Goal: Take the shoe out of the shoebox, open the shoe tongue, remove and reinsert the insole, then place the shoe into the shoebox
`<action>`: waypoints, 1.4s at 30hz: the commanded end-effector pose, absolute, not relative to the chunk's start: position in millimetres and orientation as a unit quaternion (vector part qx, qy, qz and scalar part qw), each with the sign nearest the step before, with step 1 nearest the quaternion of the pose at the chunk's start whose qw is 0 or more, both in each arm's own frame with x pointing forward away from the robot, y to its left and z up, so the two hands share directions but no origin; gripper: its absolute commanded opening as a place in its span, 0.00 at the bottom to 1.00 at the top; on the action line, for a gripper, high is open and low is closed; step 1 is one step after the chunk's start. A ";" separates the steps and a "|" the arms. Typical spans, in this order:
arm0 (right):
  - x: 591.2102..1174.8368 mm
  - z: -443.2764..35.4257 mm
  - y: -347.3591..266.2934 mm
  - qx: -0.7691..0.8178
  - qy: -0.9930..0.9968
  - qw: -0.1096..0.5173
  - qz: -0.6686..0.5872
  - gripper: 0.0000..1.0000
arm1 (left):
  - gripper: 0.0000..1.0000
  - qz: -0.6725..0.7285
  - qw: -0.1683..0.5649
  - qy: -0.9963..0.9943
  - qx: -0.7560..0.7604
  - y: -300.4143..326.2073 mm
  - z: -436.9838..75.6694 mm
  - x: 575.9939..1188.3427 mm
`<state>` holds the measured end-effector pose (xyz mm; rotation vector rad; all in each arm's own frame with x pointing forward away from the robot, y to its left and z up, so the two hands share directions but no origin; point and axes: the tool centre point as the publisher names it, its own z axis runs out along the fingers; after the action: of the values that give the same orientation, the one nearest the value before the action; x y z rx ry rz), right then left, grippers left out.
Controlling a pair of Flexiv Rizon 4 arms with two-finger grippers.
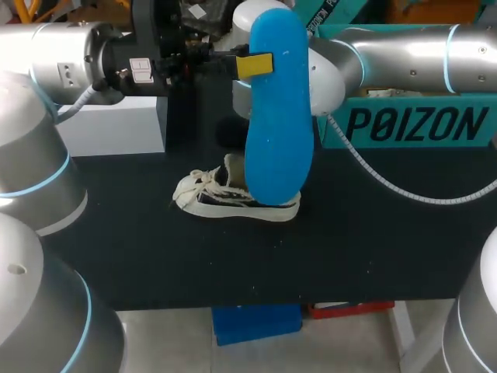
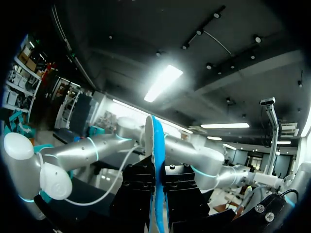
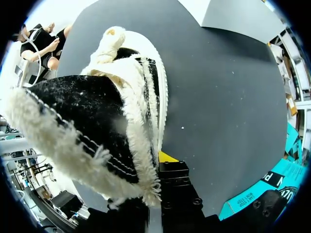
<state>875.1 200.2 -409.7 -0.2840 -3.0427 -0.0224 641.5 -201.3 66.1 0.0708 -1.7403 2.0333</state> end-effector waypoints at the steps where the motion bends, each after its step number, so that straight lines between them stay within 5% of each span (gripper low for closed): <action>1: 868.4 -374.1 187.1 -0.152 -0.988 0.028 0.031 0.00 | 0.00 0.739 0.229 -0.633 0.027 -202.4 65.6 640.8; 8: 873.2 -298.0 148.9 -0.463 -0.886 -0.015 0.012 0.00 | 0.00 0.739 0.229 -0.633 0.027 -202.4 65.6 640.8; 15: 857.8 -292.7 129.7 -0.675 -0.736 -0.052 0.012 0.00 | 0.00 0.739 0.229 -0.633 0.027 -202.4 65.6 640.8; 42: 849.6 -341.8 156.7 -0.796 -0.600 -0.065 0.051 0.00 | 0.00 0.739 0.229 -0.633 0.027 -202.4 65.6 640.8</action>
<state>846.2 145.6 -332.8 -2.2812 -2.2972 0.0996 641.5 -201.3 66.1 0.0708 -1.7403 2.0333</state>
